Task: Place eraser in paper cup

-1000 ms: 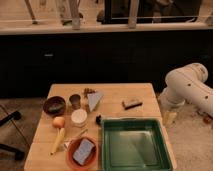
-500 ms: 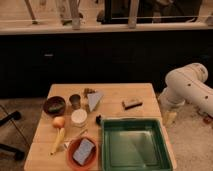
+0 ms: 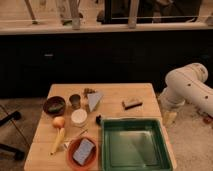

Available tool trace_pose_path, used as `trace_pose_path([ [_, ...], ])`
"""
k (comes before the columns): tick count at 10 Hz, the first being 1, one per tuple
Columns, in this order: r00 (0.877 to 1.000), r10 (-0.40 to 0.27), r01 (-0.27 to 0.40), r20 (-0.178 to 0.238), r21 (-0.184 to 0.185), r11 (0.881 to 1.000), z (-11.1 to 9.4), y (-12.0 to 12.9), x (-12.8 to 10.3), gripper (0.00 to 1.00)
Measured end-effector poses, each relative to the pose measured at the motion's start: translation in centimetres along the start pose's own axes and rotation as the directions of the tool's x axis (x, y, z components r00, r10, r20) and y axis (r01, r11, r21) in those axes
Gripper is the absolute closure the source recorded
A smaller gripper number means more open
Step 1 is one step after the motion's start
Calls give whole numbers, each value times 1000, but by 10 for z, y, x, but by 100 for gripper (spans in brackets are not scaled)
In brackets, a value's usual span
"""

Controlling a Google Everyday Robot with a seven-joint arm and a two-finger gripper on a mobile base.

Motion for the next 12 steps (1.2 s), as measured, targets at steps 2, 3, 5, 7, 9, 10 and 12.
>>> trace_pose_path([
  [2,1000,0,0,0,0,1000,0,0,0,20],
  [3,1000,0,0,1,0,1000,0,0,0,20],
  [5,999,6,-5,51,-21,1000,10,0,-7,20],
  [7,996,3,0,85,-31,1000,15,0,-12,20],
  [9,996,-18,20,83,-27,999,15,-3,-16,20],
  [10,995,-10,14,102,-32,999,17,-3,-20,20],
  [12,992,7,-2,124,-39,999,28,-4,-24,20],
])
